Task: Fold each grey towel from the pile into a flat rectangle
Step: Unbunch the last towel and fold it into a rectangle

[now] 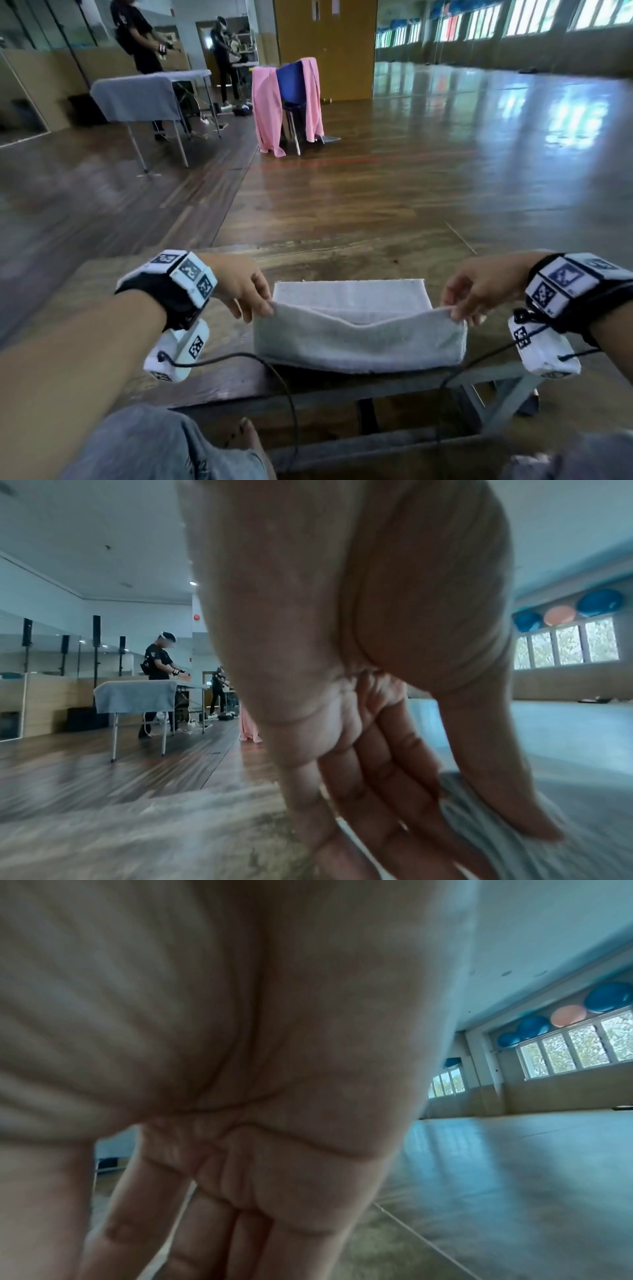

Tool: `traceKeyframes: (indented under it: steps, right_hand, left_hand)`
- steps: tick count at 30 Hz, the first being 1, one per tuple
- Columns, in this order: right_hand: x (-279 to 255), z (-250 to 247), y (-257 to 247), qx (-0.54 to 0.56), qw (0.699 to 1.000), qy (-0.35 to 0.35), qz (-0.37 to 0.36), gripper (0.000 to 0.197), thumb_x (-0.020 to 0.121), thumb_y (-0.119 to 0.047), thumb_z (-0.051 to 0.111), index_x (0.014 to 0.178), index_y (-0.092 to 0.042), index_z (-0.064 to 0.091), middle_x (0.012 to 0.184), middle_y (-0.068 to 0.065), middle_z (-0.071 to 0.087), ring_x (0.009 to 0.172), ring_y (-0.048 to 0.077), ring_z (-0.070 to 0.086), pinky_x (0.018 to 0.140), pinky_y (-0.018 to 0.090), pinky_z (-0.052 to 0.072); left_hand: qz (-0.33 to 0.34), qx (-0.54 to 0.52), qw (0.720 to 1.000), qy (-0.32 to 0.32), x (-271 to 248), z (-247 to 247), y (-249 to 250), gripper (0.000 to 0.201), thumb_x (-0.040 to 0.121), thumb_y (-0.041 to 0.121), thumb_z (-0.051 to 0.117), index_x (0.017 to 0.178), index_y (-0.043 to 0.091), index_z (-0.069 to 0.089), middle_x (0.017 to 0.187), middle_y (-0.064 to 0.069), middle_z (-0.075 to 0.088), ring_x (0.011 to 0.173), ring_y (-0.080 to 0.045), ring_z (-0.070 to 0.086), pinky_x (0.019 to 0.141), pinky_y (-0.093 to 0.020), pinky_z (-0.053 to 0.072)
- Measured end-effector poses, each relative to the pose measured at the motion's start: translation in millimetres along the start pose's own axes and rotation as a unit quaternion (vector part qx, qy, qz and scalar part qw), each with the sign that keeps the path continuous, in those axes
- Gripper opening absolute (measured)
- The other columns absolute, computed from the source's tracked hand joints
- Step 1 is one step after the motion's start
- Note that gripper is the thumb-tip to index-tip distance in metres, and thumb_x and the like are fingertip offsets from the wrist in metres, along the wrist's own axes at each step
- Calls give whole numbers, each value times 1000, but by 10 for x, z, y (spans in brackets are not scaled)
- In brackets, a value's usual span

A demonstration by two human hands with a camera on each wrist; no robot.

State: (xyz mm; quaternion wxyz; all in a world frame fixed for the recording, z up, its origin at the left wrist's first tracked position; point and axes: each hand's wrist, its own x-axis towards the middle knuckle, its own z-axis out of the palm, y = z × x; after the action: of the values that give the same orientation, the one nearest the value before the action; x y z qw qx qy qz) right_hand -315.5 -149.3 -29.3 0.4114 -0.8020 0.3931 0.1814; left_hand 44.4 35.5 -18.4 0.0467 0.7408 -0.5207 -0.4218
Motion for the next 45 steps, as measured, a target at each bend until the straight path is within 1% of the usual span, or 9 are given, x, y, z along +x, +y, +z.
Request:
traceKeyframes:
  steps: [7, 12, 25, 29, 35, 37, 40, 42, 45]
  right_hand:
    - [613, -40, 205, -62, 973, 217, -50, 10, 85, -14, 77, 76, -15, 75, 72, 7, 74, 65, 16, 66, 71, 33, 54]
    - [1001, 6, 262, -82, 945, 315, -30, 17, 83, -28, 78, 71, -32, 67, 76, -7, 68, 72, 6, 61, 65, 24, 41]
    - [1133, 25, 141, -125, 939, 319, -38, 21, 82, -21, 79, 68, -29, 66, 81, 0, 72, 81, 17, 65, 72, 28, 42]
    - [890, -141, -26, -91, 890, 434, -102, 9, 83, -13, 74, 83, -22, 70, 86, 0, 71, 81, 19, 63, 75, 30, 44]
    - [381, -131, -160, -59, 762, 608, -216, 18, 82, -6, 71, 93, -19, 67, 92, -6, 61, 82, 21, 62, 83, 37, 50]
    - [306, 16, -65, -56, 785, 580, -210, 20, 79, -1, 74, 88, -18, 68, 86, -3, 63, 78, 18, 64, 77, 31, 51]
    - [292, 274, 200, -18, 904, 406, -134, 26, 79, 1, 77, 79, -23, 70, 76, -6, 72, 57, -1, 63, 54, 13, 46]
    - [353, 452, 398, -26, 937, 337, -86, 30, 82, -1, 76, 79, -30, 69, 83, -6, 74, 68, 4, 67, 66, 20, 51]
    - [496, 672, 595, 0, 930, 366, -32, 19, 90, -15, 70, 79, -30, 66, 89, 2, 73, 82, 21, 66, 85, 39, 52]
  left_hand:
    - [12, 73, 988, 134, 558, 38, -149, 12, 89, 27, 72, 79, 21, 67, 73, 3, 70, 64, -9, 67, 57, -22, 53]
    - [4, 107, 969, 224, 925, 121, -249, 20, 85, 29, 75, 69, 20, 70, 66, 3, 68, 61, -14, 60, 53, -22, 44]
    - [45, 140, 948, 281, 1033, 105, -232, 16, 78, 27, 82, 72, 13, 79, 64, 4, 70, 61, -13, 66, 58, -23, 45]
    - [115, 124, 899, 403, 726, -69, -19, 11, 77, 22, 82, 74, 12, 79, 69, -2, 72, 65, -15, 65, 63, -28, 50]
    - [216, 9, 834, 508, 241, -62, 71, 13, 75, 15, 83, 85, 15, 75, 65, 14, 60, 57, 4, 53, 57, -5, 40]
    - [225, 8, 840, 494, 180, 91, -22, 16, 73, 15, 84, 84, 16, 73, 69, 12, 64, 60, 4, 54, 60, -12, 44]
    - [157, 37, 912, 378, 269, 339, -214, 19, 68, 10, 85, 78, 21, 73, 76, 5, 71, 65, -1, 61, 60, -17, 45]
    - [67, 54, 958, 272, 394, 505, -344, 20, 67, 13, 85, 81, 22, 74, 82, 2, 73, 73, -10, 66, 61, -20, 46]
    - [-31, -24, 969, 243, 564, 725, -466, 11, 78, 19, 78, 81, 13, 68, 83, -7, 71, 72, -26, 67, 62, -30, 55]
